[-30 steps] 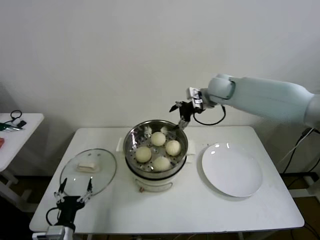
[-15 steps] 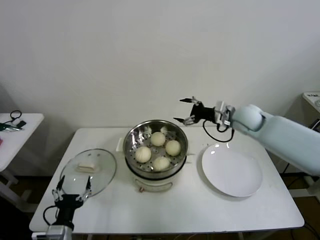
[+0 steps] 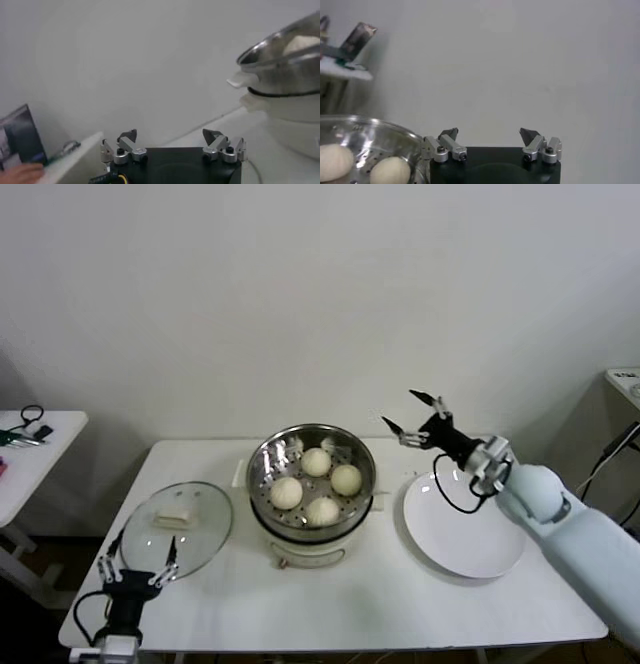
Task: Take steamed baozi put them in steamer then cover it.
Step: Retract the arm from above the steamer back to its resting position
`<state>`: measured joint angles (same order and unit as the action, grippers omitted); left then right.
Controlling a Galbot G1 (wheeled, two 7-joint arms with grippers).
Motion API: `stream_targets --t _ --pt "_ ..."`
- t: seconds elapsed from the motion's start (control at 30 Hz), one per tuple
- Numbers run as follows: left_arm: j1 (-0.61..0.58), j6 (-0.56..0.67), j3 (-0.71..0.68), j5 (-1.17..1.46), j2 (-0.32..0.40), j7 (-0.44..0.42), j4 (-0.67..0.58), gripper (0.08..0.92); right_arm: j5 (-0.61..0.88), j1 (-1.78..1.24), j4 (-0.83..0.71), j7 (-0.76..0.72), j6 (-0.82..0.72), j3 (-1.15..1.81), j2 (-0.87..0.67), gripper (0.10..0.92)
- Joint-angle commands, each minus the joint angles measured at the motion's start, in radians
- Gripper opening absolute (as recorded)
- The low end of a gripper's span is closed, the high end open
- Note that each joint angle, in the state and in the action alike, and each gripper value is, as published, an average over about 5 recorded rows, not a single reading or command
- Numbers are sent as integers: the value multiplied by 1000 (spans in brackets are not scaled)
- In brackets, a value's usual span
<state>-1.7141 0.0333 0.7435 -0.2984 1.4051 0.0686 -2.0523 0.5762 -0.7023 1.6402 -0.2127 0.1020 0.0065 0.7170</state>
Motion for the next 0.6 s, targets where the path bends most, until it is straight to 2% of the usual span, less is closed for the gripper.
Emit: stream_targets --t 0.03,0.27,0.6 --pt "-2 -16 -6 -528 -31 6 -20 823 -89 -511 111 39 -22 538 198 823" --pt "21 -38 -51 -810 -63 11 11 823 -119 -622 123 23 -29 611 283 823" --pt "158 -17 -103 -1104 -85 28 211 823 -170 -693 138 13 -26 622 335 823"
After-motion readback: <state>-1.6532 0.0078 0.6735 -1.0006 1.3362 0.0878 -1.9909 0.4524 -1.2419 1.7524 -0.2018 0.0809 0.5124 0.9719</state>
